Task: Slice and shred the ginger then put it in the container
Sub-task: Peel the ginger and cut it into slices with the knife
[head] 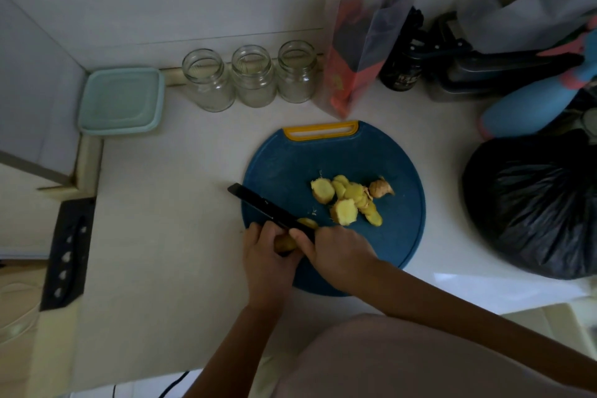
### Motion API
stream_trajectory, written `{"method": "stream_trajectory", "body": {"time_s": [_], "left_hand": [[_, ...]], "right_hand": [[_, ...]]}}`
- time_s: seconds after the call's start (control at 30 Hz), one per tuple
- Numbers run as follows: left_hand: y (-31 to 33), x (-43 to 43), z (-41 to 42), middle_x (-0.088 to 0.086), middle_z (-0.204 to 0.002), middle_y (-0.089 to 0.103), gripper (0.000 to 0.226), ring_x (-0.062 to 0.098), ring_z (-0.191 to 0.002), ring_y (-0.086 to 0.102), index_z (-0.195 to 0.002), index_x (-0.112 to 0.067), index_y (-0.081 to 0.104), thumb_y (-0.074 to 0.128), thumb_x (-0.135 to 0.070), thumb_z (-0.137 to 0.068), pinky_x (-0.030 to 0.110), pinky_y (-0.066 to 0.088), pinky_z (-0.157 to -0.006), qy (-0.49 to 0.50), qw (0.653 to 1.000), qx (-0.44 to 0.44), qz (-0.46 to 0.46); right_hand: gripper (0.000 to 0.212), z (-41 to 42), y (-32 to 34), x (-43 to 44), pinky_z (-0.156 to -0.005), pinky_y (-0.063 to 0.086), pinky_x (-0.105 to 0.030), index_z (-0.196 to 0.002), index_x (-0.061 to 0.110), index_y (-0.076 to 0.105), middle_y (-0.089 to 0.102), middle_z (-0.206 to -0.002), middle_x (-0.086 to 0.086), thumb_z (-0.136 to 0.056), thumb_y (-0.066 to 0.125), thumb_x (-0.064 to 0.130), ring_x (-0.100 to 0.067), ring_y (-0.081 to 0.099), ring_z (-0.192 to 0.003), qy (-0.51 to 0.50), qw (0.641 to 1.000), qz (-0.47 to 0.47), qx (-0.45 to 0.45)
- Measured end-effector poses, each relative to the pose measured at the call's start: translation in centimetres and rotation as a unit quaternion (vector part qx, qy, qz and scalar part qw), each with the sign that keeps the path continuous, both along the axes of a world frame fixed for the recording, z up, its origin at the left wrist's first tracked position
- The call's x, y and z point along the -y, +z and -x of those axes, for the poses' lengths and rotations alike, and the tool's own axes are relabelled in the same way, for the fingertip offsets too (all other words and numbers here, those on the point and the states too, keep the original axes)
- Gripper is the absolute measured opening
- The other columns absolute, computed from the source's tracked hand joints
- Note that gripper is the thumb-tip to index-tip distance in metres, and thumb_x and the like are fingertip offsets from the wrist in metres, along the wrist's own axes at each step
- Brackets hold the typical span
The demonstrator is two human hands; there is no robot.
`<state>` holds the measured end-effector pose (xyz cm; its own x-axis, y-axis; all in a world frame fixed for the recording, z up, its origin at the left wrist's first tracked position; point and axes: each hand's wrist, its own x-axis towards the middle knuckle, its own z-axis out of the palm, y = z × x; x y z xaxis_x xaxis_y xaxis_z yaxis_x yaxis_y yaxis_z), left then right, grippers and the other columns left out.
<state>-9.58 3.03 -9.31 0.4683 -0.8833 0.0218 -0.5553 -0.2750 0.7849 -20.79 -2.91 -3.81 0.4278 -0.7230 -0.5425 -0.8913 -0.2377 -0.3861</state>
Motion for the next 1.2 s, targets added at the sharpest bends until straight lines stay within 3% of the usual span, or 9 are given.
{"method": "stream_trajectory", "body": {"time_s": [0.3,0.47,0.67,0.93,1.07,1.13,1.17,1.2], "left_hand": [[0.1,0.0,-0.2,-0.008,-0.077,0.044,0.034,0.017,-0.075,0.044,-0.073,-0.024,0.048,0.081,-0.014,-0.066,0.022,0.032,-0.06,-0.012,1.0,-0.007,0.008],[0.0,0.0,-0.4,-0.003,-0.079,0.049,0.03,0.019,-0.076,0.047,-0.076,-0.018,0.056,0.083,-0.021,-0.064,0.034,0.042,-0.061,-0.02,1.0,0.017,0.013],[0.1,-0.2,-0.3,-0.006,-0.081,0.048,0.032,0.02,-0.078,0.05,-0.078,-0.016,0.057,0.085,-0.011,-0.063,0.04,0.047,-0.064,-0.03,0.999,0.017,0.018],[-0.6,-0.1,-0.9,-0.001,-0.083,0.048,0.035,0.021,-0.076,0.049,-0.08,-0.012,0.057,0.087,-0.015,-0.062,0.038,0.046,-0.061,-0.061,0.996,0.049,0.037],[-0.9,0.1,-1.2,-0.002,-0.083,0.048,0.035,0.02,-0.076,0.049,-0.081,-0.013,0.058,0.087,-0.022,-0.063,0.034,0.044,-0.06,-0.071,0.995,0.055,0.036],[-0.9,0.1,-1.3,-0.003,-0.082,0.047,0.035,0.019,-0.076,0.048,-0.08,-0.015,0.057,0.086,-0.022,-0.063,0.035,0.043,-0.061,-0.073,0.996,0.052,0.029],[-0.9,0.1,-1.3,-0.003,-0.082,0.047,0.035,0.018,-0.076,0.047,-0.08,-0.015,0.057,0.087,-0.022,-0.063,0.035,0.043,-0.06,-0.075,0.995,0.055,0.029],[-1.0,0.1,-1.3,-0.002,-0.082,0.047,0.035,0.018,-0.076,0.047,-0.079,-0.014,0.057,0.087,-0.022,-0.062,0.035,0.043,-0.06,-0.076,0.995,0.061,0.029]], "right_hand": [[0.059,1.3,-0.2,-1.3,-0.063,0.043,-0.032,-0.062,0.019,0.04,0.044,-0.064,0.001,-0.095,0.02,0.064,-0.019,0.051,-0.066,-0.044,0.998,0.01,0.035],[0.066,3.2,0.2,-3.0,-0.065,0.049,-0.037,-0.057,0.014,0.04,0.047,-0.058,-0.002,-0.089,0.021,0.068,-0.023,0.054,-0.064,-0.095,0.993,-0.013,0.065],[0.065,4.4,0.4,-3.6,-0.06,0.041,-0.031,-0.06,0.016,0.041,0.046,-0.06,-0.001,-0.092,0.021,0.068,-0.023,0.051,-0.063,-0.083,0.996,0.02,0.019],[0.071,4.7,-0.3,-3.2,-0.064,0.049,-0.035,-0.06,0.014,0.046,0.048,-0.059,-0.002,-0.086,0.016,0.073,-0.022,0.055,-0.064,-0.095,0.995,-0.005,0.022],[0.104,4.7,-1.1,-2.9,-0.056,0.044,-0.03,-0.081,0.013,0.061,0.046,-0.059,-0.001,-0.058,-0.011,0.084,-0.015,0.048,-0.054,-0.085,0.994,-0.041,0.052],[0.13,4.7,-1.0,-2.8,-0.048,0.036,-0.023,-0.101,0.016,0.065,0.043,-0.06,0.002,-0.045,-0.028,0.087,-0.01,0.042,-0.051,-0.073,0.995,-0.056,0.039],[0.137,4.7,-0.8,-2.7,-0.047,0.033,-0.022,-0.108,0.016,0.064,0.043,-0.061,0.003,-0.042,-0.032,0.088,-0.009,0.041,-0.051,-0.062,0.996,-0.052,0.025],[0.131,4.7,-0.8,-2.7,-0.052,0.038,-0.023,-0.105,0.015,0.063,0.044,-0.063,0.002,-0.048,-0.029,0.088,-0.011,0.044,-0.054,-0.062,0.997,-0.045,0.012]]}}
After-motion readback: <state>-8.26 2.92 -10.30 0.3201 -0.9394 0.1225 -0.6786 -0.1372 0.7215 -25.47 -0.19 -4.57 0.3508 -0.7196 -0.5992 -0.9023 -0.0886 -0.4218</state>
